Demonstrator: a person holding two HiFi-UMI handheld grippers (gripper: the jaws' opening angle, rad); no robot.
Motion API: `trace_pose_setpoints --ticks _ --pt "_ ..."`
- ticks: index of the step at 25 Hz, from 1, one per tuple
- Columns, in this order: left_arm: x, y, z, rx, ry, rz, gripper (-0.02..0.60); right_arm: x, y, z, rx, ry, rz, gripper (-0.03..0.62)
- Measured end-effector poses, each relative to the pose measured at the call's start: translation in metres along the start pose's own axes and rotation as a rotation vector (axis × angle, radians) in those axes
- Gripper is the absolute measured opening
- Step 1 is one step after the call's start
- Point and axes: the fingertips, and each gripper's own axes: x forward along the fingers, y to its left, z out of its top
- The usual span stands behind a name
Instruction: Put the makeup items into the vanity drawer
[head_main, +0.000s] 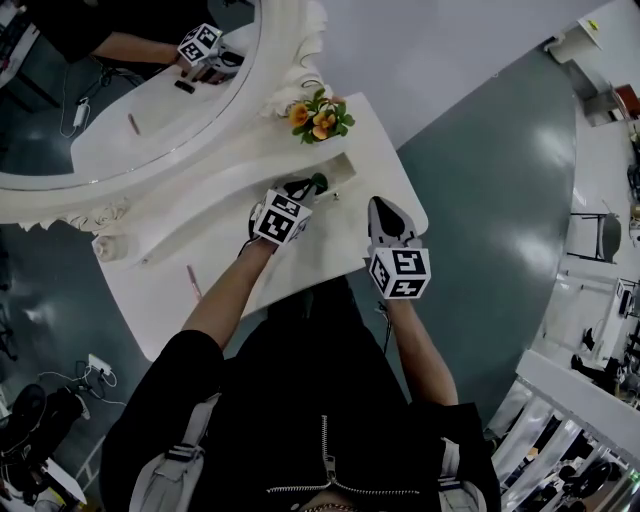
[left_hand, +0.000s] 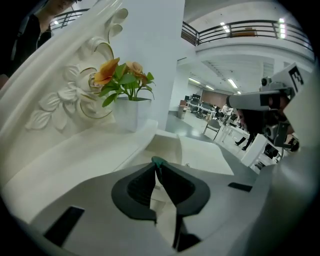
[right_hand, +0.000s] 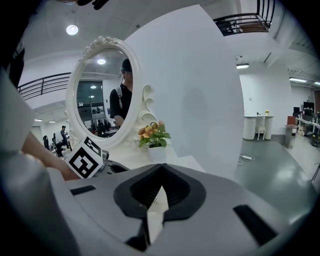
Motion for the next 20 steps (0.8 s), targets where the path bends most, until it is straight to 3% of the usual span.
trace_pose_setpoints --ticks 5,9,12,20 --pt "-0.001 0.003 -0.002 -0.015 -0.028 0.003 0.061 0.000 0.002 -0.005 0.006 0.008 -0.002 0.006" --pt "-0.011 0.013 0.003 -0.021 -0.070 0.050 0.060 0.003 0.006 -0.002 -0.002 0.003 0.009 0.006" --pt "-0.030 0.015 0.007 -0.045 -0.105 0.051 0.021 0.006 0.013 0.002 -0.014 -0.003 0.025 0.006" --pt "-0.103 0.049 0.016 -0.090 -0.222 0.166 0.020 0.022 0.048 0.025 -0.060 -0.052 0.101 0.006"
